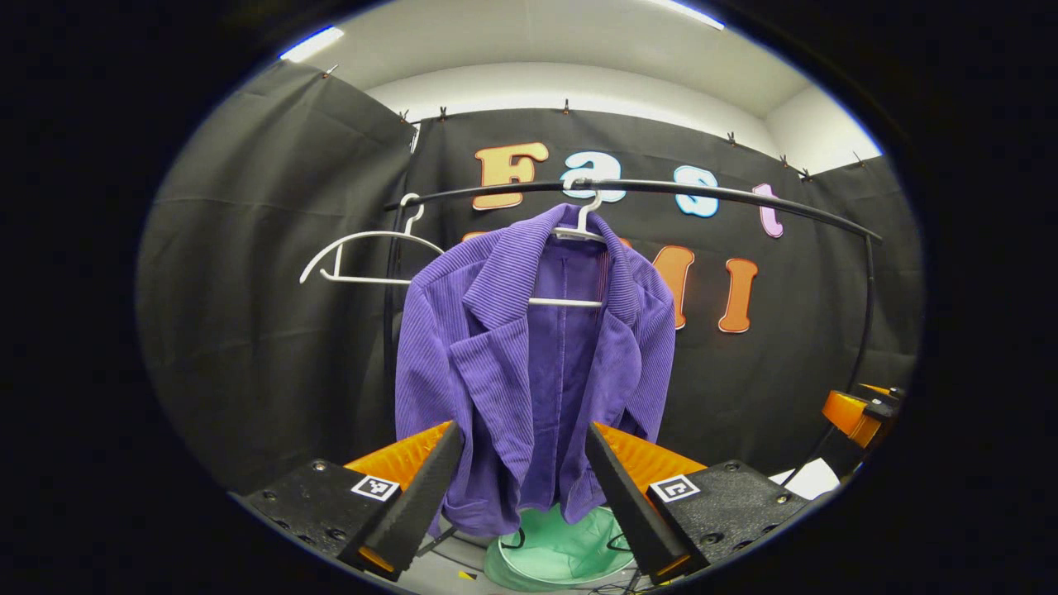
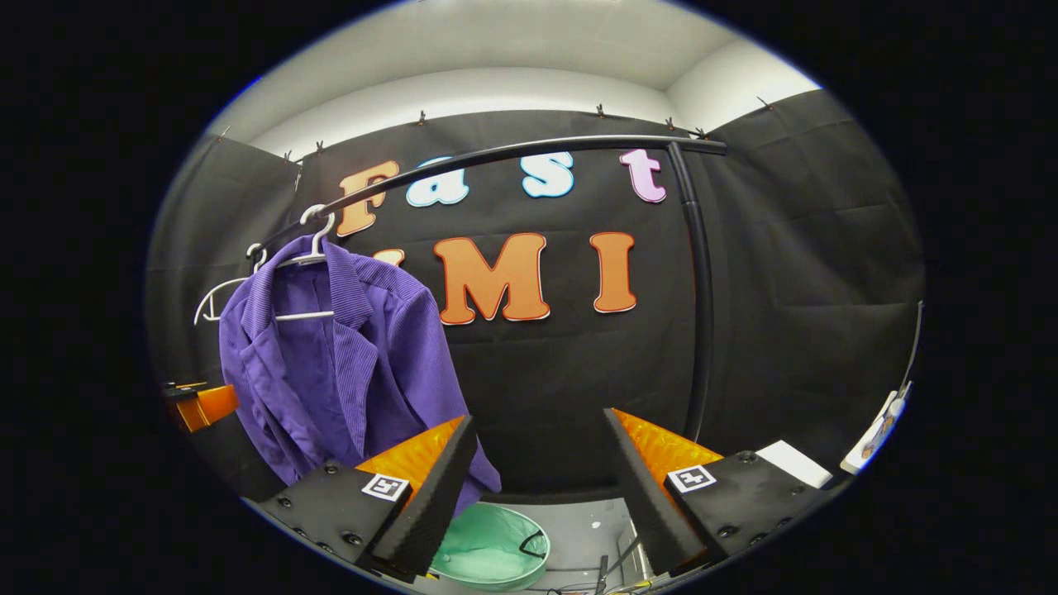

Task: Grasp the clothes on the hanger with both hands and then place them into the laundry hamper below.

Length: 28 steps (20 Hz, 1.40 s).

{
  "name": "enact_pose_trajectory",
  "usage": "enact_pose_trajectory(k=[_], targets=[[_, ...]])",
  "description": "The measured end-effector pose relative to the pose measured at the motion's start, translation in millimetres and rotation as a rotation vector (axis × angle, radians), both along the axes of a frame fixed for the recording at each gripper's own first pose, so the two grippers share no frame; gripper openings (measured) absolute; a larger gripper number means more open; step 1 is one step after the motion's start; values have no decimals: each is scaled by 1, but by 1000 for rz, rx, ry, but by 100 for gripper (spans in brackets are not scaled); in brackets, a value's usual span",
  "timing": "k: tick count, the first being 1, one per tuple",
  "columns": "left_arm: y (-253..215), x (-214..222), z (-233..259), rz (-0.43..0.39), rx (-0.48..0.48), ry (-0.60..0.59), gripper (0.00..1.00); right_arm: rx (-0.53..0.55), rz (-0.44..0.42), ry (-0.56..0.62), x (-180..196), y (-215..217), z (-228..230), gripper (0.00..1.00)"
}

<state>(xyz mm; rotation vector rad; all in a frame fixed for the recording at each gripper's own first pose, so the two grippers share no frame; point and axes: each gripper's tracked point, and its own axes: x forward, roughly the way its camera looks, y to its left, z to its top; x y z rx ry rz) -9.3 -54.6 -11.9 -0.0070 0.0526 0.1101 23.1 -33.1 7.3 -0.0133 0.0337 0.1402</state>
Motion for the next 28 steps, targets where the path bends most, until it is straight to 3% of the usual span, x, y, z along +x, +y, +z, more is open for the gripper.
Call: enact_pose_trajectory(k=[7,9,17,18,19,20,22,23,24,25,26,28], targets=[[-10,6,-9,88,10,9,95,18,124,29,4,13,-7,98],[-12,7,-9,115,25,4,92,25,169,24,9,25,-6,98],[-3,18,6,191,32,-37,92,43,377,36,38,108,-5,98],[-1,25,8,195,37,-41,92,44,394,45,42,116,-6,89],[2,32,12,199,39,-50,92,48,413,52,46,124,-7,89],[5,38,15,203,38,-59,92,52,434,58,50,135,-8,98],[12,52,18,217,30,-70,92,59,463,66,60,151,-9,98],[15,57,18,221,27,-70,92,55,473,71,64,160,-10,89],[17,62,19,225,28,-71,92,48,487,68,68,170,-9,89],[19,69,20,227,31,-74,92,39,502,56,71,181,-6,98],[21,75,20,226,36,-74,92,27,514,41,73,190,-4,100],[21,90,18,216,44,-70,92,12,533,21,78,209,-1,98]])
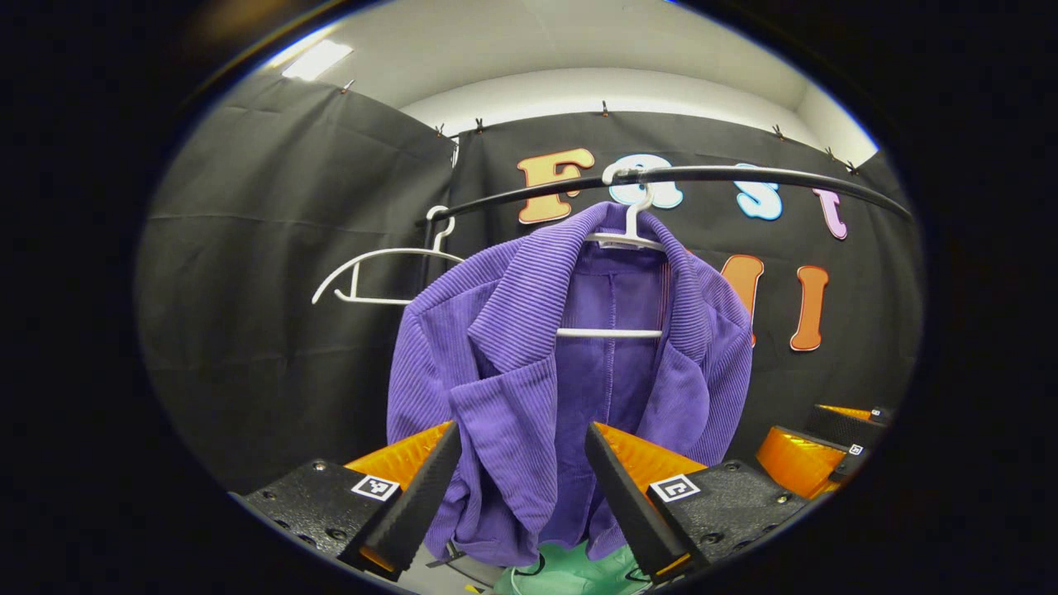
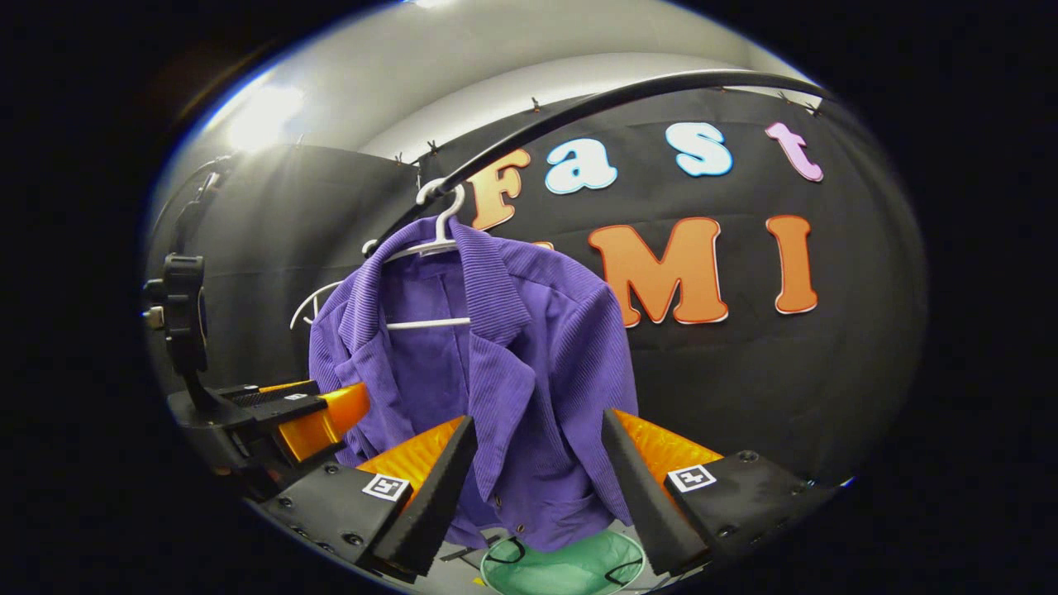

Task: Grasp the clothes on the hanger with both hands and then place them into the laundry hamper below.

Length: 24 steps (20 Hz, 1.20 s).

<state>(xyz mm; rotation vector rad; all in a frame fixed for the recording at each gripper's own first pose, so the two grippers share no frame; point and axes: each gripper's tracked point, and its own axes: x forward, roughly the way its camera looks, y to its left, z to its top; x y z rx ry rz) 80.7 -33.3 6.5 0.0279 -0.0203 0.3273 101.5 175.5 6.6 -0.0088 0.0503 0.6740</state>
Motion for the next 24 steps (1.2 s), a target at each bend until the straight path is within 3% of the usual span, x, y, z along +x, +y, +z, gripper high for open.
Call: enact_pose_trajectory(k=[1,2,3,5,6,7,9,12,13,14,19,21,23,24], targets=[[1,7,-2,0,1,7,92,1,10,-2,4,8,1,98],[2,12,-3,1,1,11,92,5,22,0,7,18,1,89],[5,19,-5,6,0,16,95,5,26,7,12,26,-1,89],[9,30,-6,14,1,19,92,-2,32,21,21,38,-8,89],[11,35,-8,16,5,22,92,-5,32,28,26,43,-11,95],[14,40,-9,17,10,22,92,-7,33,36,31,48,-14,87],[16,48,-11,16,11,23,92,-18,48,45,40,64,-19,92],[28,58,-13,29,28,29,92,-54,56,27,57,87,-26,67],[31,61,-12,26,26,33,92,-54,50,22,60,91,-23,67],[34,63,-13,20,18,36,93,-50,47,17,63,95,-22,79],[43,82,-15,-55,47,48,92,-70,21,31,82,114,-33,79],[50,89,-17,-71,64,54,87,-74,5,15,87,117,-34,54],[55,95,-21,-95,60,58,60,-62,-19,9,90,116,-30,43],[53,97,-22,-137,52,61,47,-44,-15,19,88,115,-30,27]])
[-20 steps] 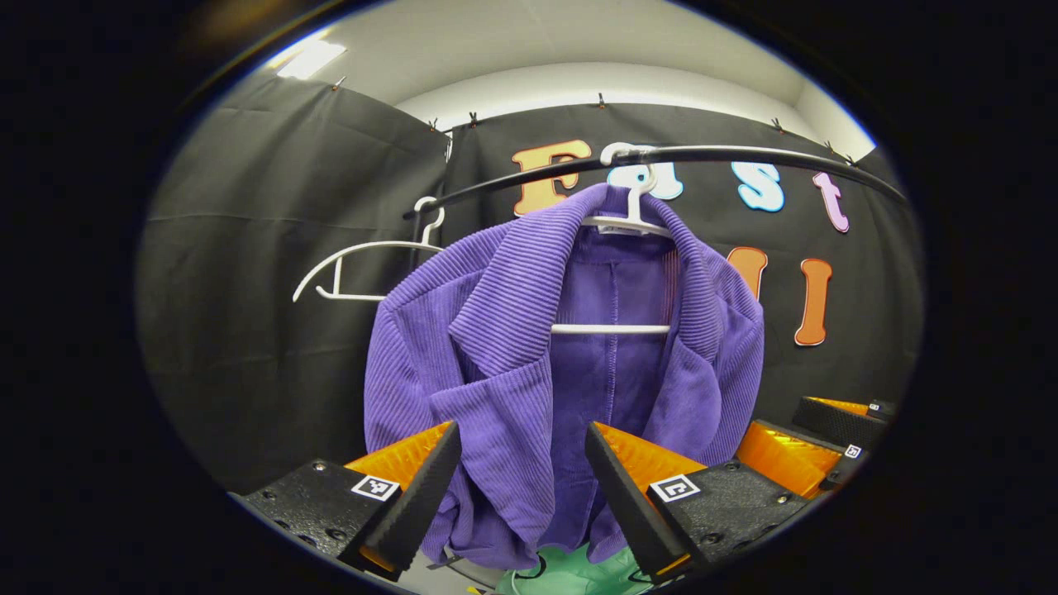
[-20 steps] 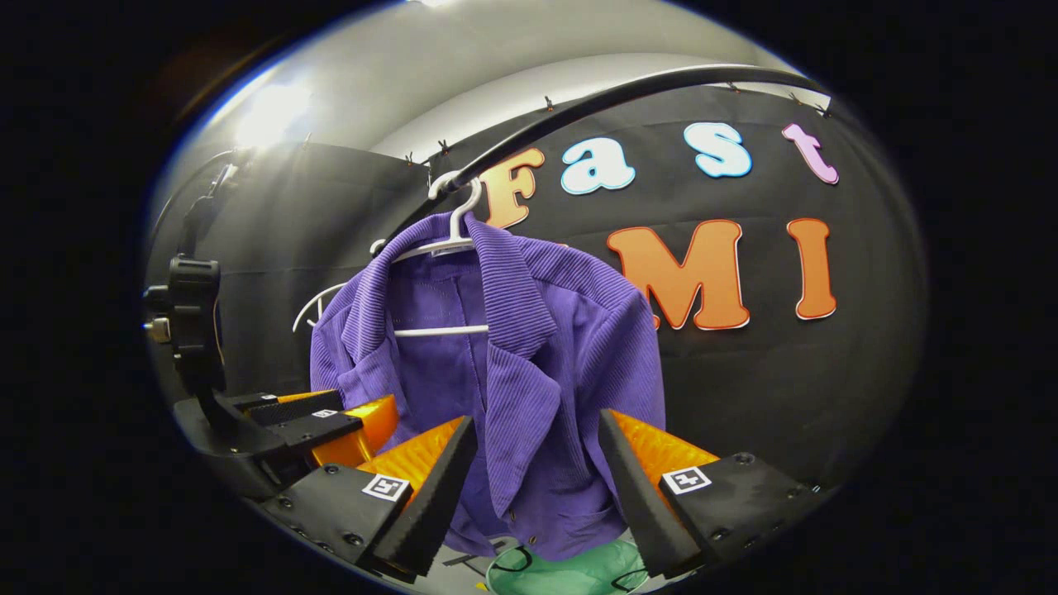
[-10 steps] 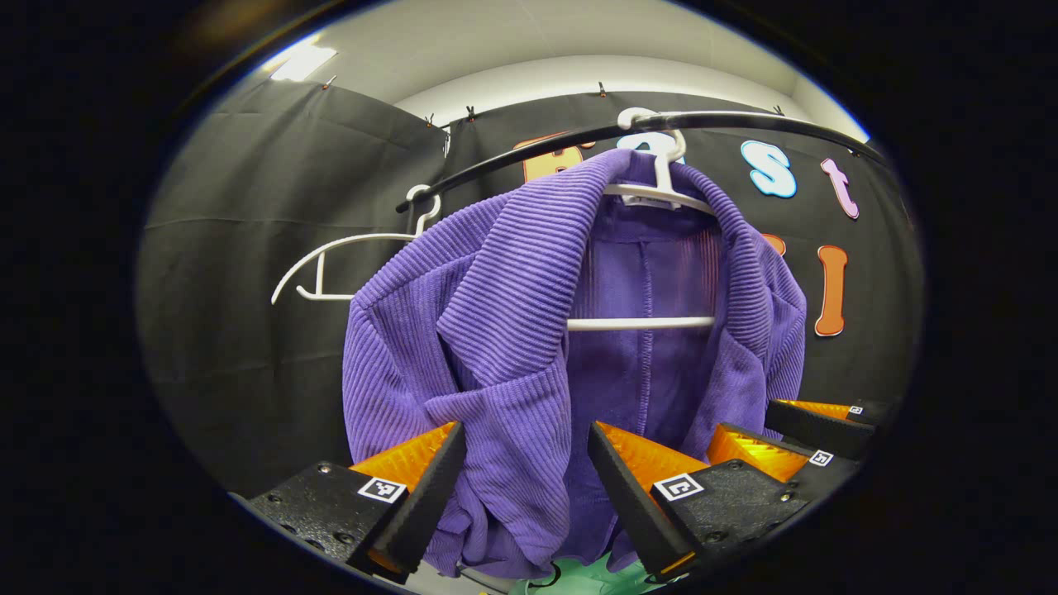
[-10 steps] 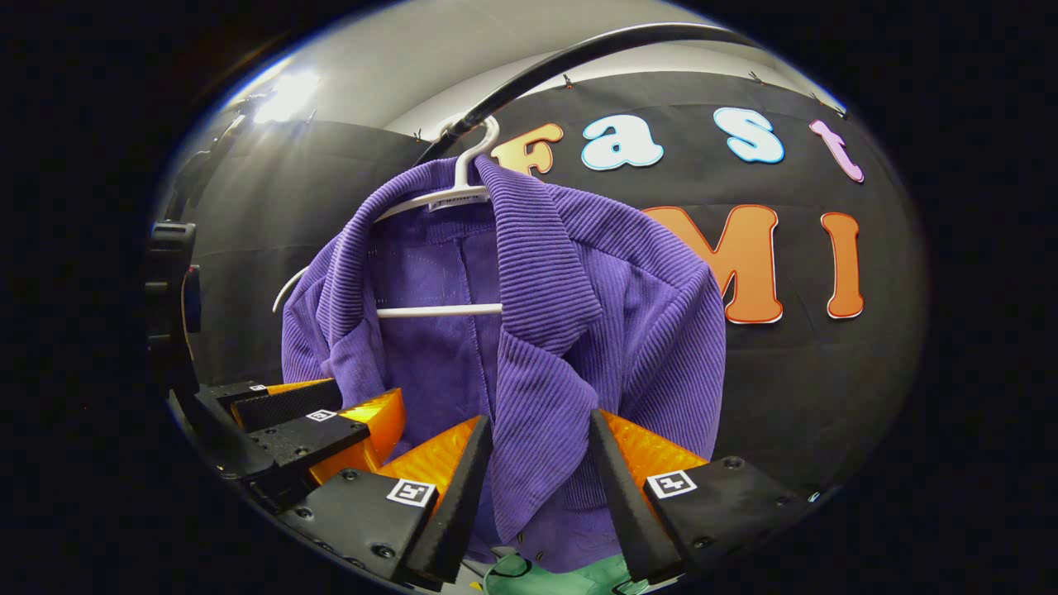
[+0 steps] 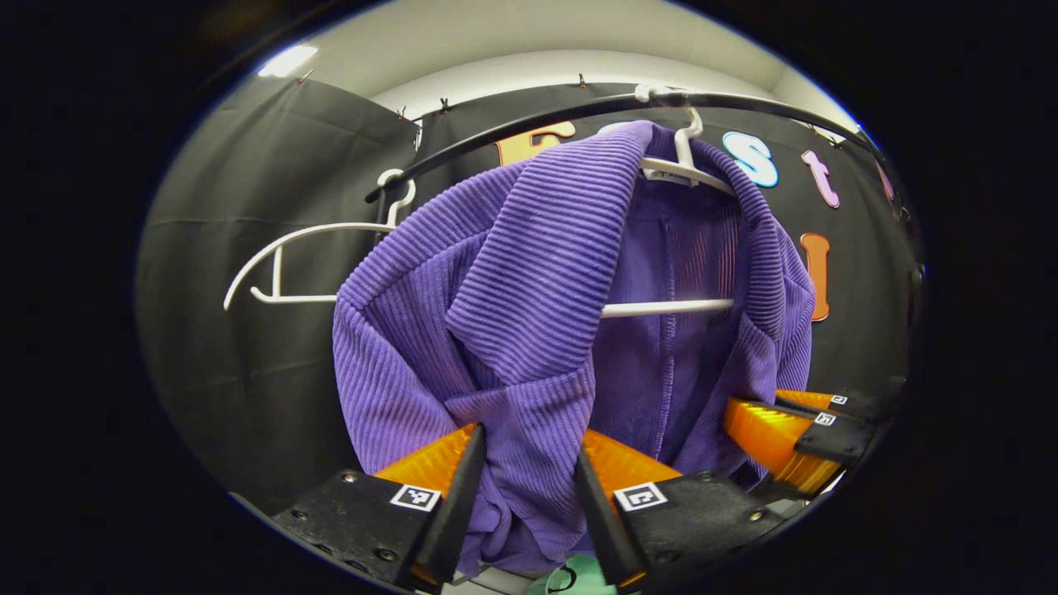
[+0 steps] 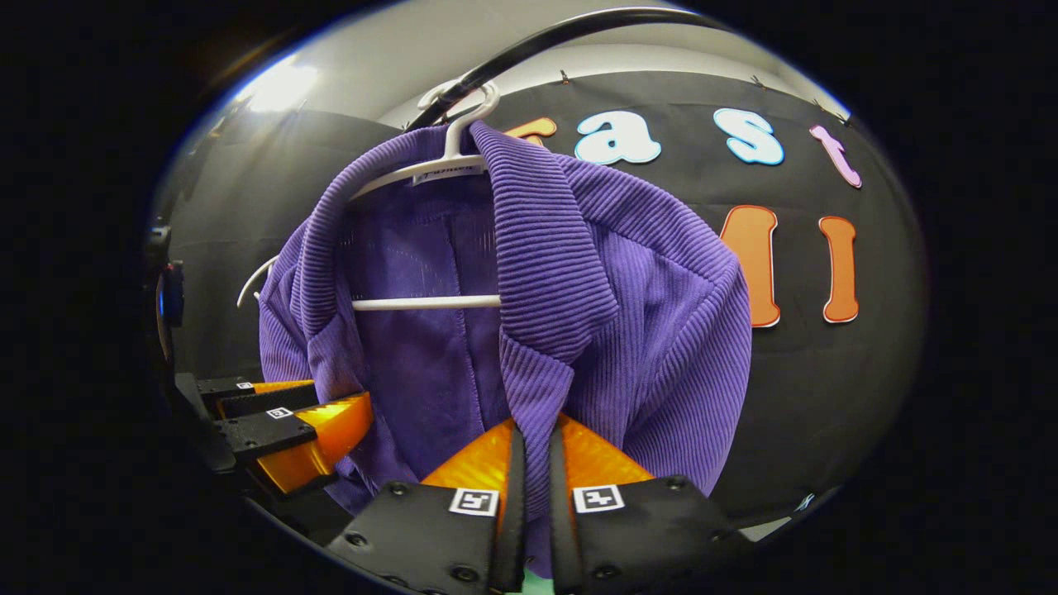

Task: Grasp the clothes on the hanger with both hands and then place them into the laundry hamper below.

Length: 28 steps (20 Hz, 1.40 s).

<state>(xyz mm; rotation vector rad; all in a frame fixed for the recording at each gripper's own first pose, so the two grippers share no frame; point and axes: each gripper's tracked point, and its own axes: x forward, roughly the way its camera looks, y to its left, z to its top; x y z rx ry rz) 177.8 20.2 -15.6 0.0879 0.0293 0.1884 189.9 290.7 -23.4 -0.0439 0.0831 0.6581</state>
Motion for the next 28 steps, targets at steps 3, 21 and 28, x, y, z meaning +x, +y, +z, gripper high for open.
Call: enact_pose_trajectory(k=[3,21,28], targets=[[6,5,2,-68,-12,0,8,66,12,17,-3,-3,6,17],[21,-77,74,-316,-154,0,1,458,-124,-44,-26,-105,126,7],[58,-85,132,-282,-156,-101,0,452,-219,-120,-5,-125,147,7]])
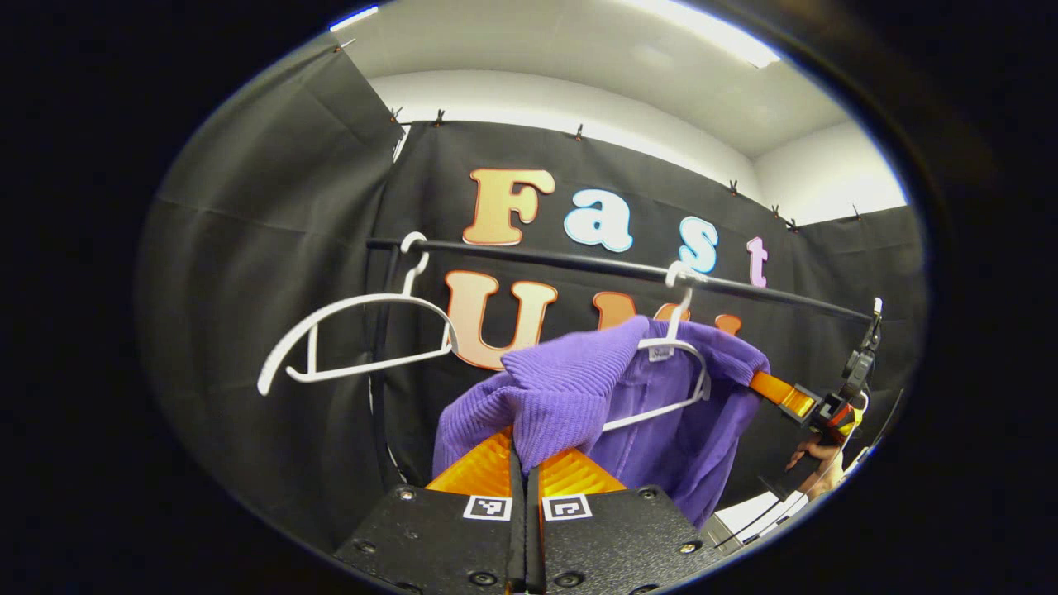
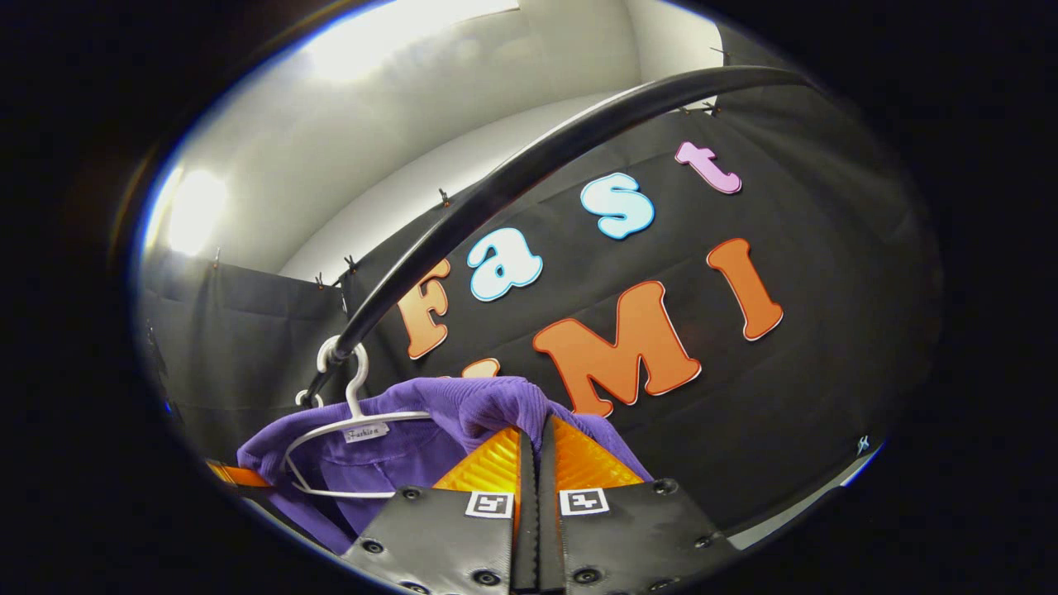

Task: Grasp the clothes on the hanger with both hands and then place them into the laundry hamper below.

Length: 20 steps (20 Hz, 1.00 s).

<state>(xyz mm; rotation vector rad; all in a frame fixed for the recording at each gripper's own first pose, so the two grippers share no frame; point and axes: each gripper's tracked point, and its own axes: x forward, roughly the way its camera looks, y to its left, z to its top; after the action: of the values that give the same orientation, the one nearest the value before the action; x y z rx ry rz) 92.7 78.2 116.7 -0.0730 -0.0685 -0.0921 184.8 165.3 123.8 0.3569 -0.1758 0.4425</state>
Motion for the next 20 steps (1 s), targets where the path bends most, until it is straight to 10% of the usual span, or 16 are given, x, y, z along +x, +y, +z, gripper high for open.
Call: enact_pose_trajectory(k=[12,20], targets=[[51,38,64,-18,0,-73,0,-38,-121,-32,29,-8,8,7],[72,91,23,-19,13,19,2,-39,-199,-7,55,-12,-10,7]])
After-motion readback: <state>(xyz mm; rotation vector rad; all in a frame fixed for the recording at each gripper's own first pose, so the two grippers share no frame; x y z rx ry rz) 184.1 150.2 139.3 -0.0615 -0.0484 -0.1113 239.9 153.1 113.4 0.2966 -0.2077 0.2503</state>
